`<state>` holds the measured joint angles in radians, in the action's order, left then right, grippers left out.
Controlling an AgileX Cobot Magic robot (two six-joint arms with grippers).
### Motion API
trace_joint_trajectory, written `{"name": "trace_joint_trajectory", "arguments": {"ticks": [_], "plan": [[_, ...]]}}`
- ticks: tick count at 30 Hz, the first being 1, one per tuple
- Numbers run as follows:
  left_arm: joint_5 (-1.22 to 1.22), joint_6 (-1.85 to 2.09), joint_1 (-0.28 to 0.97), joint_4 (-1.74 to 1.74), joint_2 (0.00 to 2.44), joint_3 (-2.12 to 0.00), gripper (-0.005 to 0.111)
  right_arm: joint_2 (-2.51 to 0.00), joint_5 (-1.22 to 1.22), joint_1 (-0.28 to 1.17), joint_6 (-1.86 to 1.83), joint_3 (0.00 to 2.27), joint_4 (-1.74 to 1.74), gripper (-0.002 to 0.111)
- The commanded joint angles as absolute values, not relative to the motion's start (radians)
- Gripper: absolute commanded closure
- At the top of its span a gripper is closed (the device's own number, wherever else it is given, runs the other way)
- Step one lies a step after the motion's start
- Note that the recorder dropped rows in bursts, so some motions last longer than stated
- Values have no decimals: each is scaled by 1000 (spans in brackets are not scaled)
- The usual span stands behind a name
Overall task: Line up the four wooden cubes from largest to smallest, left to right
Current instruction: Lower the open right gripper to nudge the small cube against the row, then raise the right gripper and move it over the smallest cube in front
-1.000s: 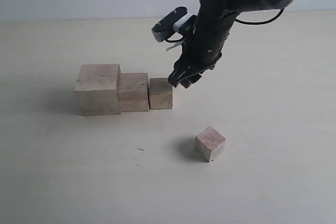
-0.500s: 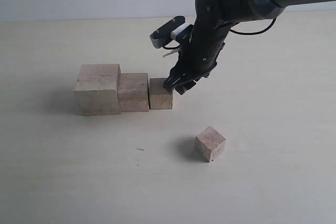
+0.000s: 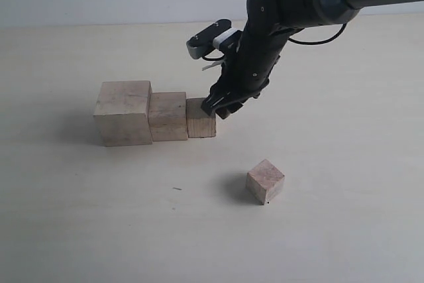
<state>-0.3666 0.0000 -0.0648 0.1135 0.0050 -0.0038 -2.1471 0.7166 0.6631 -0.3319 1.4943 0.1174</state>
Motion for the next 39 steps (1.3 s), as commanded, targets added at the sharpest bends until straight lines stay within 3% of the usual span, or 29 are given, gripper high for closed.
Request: {"name": "trace_joint_trajectory", "arguments": {"ticks": [1, 13, 24, 39], "plan": [[-358, 0, -58, 112, 0, 0, 107, -2144, 699, 664, -341, 1494, 128, 57], [-358, 0, -58, 112, 0, 0, 107, -2065, 793, 664, -337, 1494, 81, 57], [-358, 0, -58, 112, 0, 0, 107, -1926, 1221, 664, -205, 1494, 79, 57], [-358, 0, -58, 112, 0, 0, 107, -1838, 1119, 664, -173, 1261, 230, 57]]}}
